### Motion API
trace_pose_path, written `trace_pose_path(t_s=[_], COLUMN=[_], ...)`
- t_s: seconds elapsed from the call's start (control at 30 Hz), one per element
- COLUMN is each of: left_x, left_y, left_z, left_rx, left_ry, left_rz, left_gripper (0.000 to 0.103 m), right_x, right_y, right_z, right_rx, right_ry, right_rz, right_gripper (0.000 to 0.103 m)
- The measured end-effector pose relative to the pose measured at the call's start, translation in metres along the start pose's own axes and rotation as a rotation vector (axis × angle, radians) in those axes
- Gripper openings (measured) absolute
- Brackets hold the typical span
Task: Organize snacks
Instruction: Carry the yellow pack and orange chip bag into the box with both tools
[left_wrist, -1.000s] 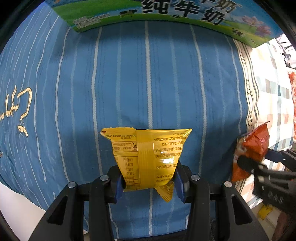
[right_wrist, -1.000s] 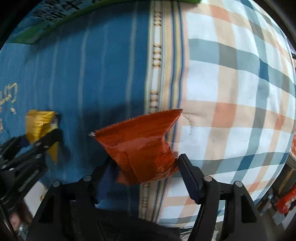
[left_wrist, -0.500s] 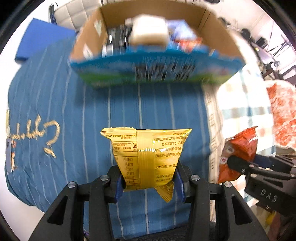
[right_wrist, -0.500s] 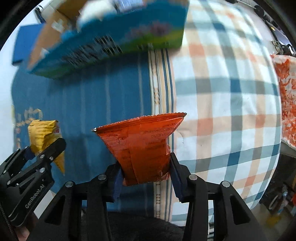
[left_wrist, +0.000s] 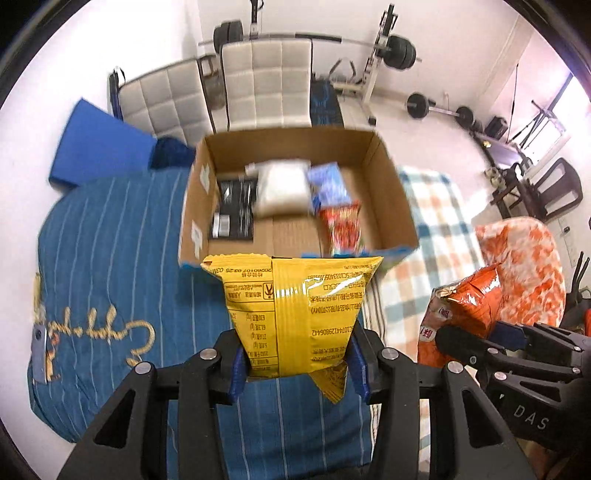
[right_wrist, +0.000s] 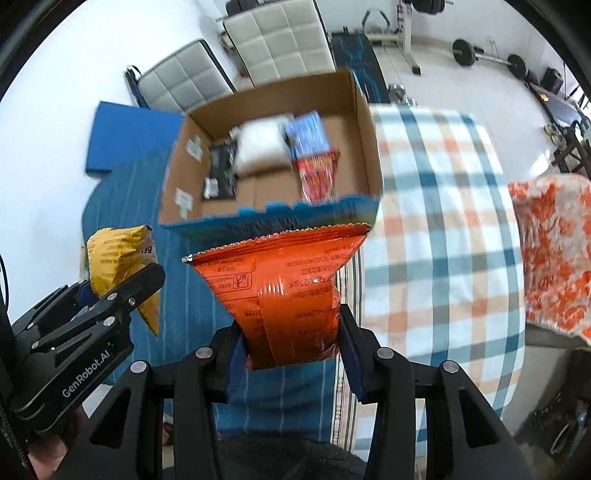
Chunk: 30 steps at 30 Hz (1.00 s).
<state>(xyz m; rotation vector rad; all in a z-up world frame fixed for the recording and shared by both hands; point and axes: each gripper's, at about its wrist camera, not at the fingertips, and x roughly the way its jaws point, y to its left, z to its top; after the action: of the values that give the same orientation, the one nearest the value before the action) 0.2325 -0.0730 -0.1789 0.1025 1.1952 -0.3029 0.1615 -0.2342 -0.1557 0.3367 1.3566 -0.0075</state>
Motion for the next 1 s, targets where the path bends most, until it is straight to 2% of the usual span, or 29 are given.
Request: trace_pose_path(t_s=[0.23,0.37,0.53,0.63,0.73,1.0], left_x=[-0.006,0.003,0.021,0.043,0.081,0.192], left_y=[0.004,0.018,0.044,0.061,0.076,0.102], left_z=[0.034,0.060,0.097,0.116,0.130,0.130], left_rx=[-0.006,-0.041,-0.077,-0.104,-0.135,-0.209], left_ry=[-0.040,-0.024,-0.013,0.033,0.115,0.349], left_rz=[-0.005,-0.056,-0.052,-0.071,-0.093,-0.131], left_gripper=[0.041,0.041,0.041,0.042,0.042,0.041], right_x=[-0.015,-0.008,0.014,0.039,0.072,0.173], right_y=[0.009,0.015,0.022,0.024,0.025,0.030], right_z=[0.029,0.049,0.079,0.101,0.127,0.169], right_rx=[-0.020,-0.038,-0.050,-0.040,-0.016,0.021], right_ry=[-0.065,-0.084,-0.093,-0.073,-0.034,0.120], right_rz=[0.021,0.027,0.018,0.012,0.017,0.023], right_gripper=[0.047,0.047,0.047,0.047,0.047,0.047])
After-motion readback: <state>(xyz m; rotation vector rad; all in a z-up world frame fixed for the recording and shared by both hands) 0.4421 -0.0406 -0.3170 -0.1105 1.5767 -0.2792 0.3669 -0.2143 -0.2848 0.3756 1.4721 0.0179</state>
